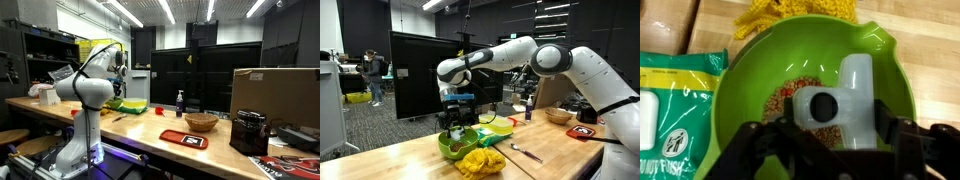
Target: Put the white object in the green bowl on the left.
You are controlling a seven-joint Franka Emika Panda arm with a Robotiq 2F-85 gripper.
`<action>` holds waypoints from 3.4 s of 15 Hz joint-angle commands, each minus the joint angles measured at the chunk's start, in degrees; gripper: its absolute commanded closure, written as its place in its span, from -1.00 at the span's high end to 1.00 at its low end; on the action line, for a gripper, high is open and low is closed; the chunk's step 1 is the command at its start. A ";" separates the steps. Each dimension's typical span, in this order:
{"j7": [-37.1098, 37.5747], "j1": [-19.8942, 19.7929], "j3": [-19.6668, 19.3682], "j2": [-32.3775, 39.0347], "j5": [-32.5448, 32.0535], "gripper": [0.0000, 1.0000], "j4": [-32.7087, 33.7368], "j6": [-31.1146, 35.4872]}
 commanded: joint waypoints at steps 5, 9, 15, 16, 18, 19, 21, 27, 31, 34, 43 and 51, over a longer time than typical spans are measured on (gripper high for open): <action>-0.21 0.31 -0.59 0.64 0.27 0.49 1.07 -0.68; -0.22 0.31 -0.59 0.78 0.27 0.49 1.21 -0.75; -0.60 0.34 -0.78 -0.08 -0.72 0.96 0.98 -2.92; -0.72 0.31 -0.83 -0.45 -0.94 1.00 0.69 -3.49; -0.70 0.20 -1.05 -1.30 -1.41 1.00 0.22 -5.23; -0.45 0.14 -1.22 -2.02 -1.64 1.00 -0.14 -6.36; 0.13 -0.06 -1.69 -3.96 -2.14 1.00 -1.17 -9.12; 2.39 -0.51 -3.60 -13.50 -4.36 1.00 -8.14 -10.78; 2.83 -1.37 -4.18 -21.71 -7.76 1.00 -17.21 -8.14; 1.10 -2.73 -3.94 -29.38 -12.40 1.00 -25.57 -4.89; -7.32 -10.31 -4.18 -53.02 -15.75 1.00 -47.16 6.91; -14.48 -15.92 -7.36 -66.48 -12.96 1.00 -53.23 1.38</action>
